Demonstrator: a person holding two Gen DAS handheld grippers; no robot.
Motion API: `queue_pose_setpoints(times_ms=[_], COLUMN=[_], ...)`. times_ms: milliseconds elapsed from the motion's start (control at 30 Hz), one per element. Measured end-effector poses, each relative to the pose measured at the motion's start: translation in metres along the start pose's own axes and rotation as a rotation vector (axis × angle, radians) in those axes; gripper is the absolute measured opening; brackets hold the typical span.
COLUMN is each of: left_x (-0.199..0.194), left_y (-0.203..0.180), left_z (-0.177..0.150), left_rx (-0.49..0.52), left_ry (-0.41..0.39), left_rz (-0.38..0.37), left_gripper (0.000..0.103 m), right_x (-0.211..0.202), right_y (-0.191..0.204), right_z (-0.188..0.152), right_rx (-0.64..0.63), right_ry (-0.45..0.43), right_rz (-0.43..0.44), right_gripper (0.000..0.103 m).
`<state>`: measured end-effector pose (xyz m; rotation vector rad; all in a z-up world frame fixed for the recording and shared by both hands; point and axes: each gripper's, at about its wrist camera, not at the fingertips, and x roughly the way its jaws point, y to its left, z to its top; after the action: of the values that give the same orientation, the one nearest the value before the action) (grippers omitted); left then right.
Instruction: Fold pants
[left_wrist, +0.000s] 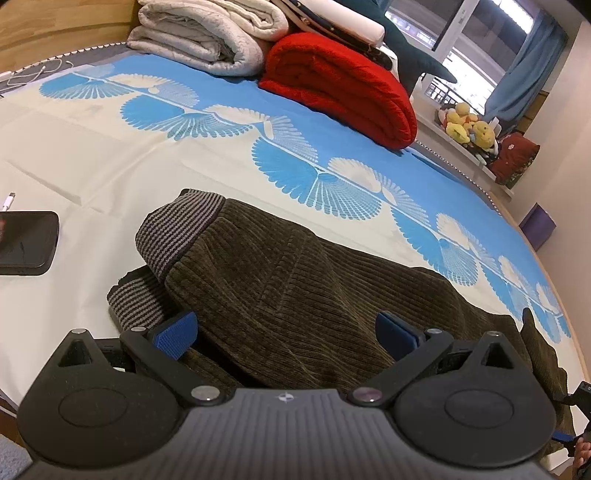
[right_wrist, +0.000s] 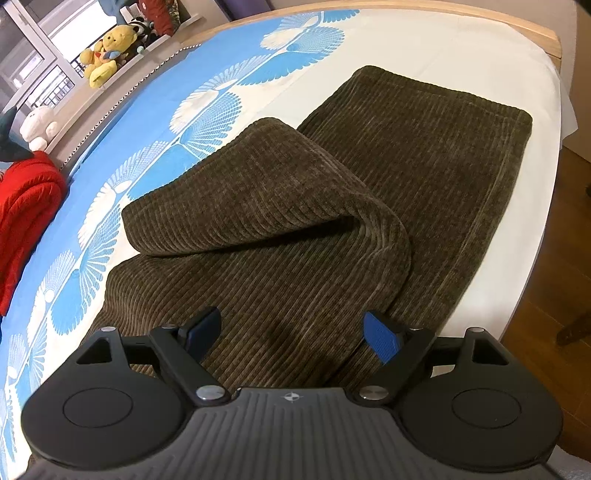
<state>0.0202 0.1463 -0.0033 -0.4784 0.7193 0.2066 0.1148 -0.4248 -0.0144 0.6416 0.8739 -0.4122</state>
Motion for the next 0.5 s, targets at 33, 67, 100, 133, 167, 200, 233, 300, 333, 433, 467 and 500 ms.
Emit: queue_pose_setpoints(times_ms=[33,67,100,133,167,200,233,300,333,433,467,500], left_x=[0.000,0.000,0.000,0.000,0.000,-0.001,-0.002,-0.004,-0.004,-0.005,-0.005,-0.005], left_y=[0.000,0.000,0.000,0.001,0.002,0.003,0.005,0.010,0.013,0.022,0.024,0.026], left_z=[0.000,0.000,0.001,0.001,0.002,0.003,0.004,0.007,0.009,0.014,0.015,0.016], left_rx=[-0.001,-0.002,-0.002,-0.004,-0.009,-0.015,-0.024,-0.050,-0.063,-0.105,-0.116,-0.127], left_ry=[0.000,0.001,0.001,0.000,-0.003,-0.006,-0.009,-0.020,-0.024,-0.032,-0.031,-0.028], left_rz=[0.001,0.003,0.005,0.007,0.008,0.009,0.010,0.017,0.024,0.057,0.062,0.064], left_gripper=[0.103,0.103,0.103,0.103,0.103,0.103,0.103,0.103,0.103,0.103,0.103,0.103], right_x=[0.000,0.000,0.000,0.000,0.000,0.000,0.000,0.000,0.000,-0.001,-0.001,-0.001], right_y=[0.000,0.000,0.000,0.000,0.001,0.000,0.000,0.000,0.000,-0.001,-0.001,-0.002], right_z=[0.000,0.000,0.000,0.000,0.000,0.000,0.000,0.000,0.000,0.000,0.001,0.001], right_rx=[0.000,0.001,0.000,0.000,-0.001,0.000,0.001,0.003,0.004,0.005,0.005,0.006], right_ry=[0.000,0.000,0.001,0.001,0.000,-0.001,-0.002,-0.002,-0.002,-0.006,-0.007,-0.007], right_rz=[0.000,-0.001,-0.002,-0.002,-0.002,-0.002,-0.002,0.001,0.002,0.004,0.005,0.005], right_gripper=[0.086,0.086,0.086,0.086,0.086,0.086,0.086,0.086,0.086,0.086,0.086,0.086])
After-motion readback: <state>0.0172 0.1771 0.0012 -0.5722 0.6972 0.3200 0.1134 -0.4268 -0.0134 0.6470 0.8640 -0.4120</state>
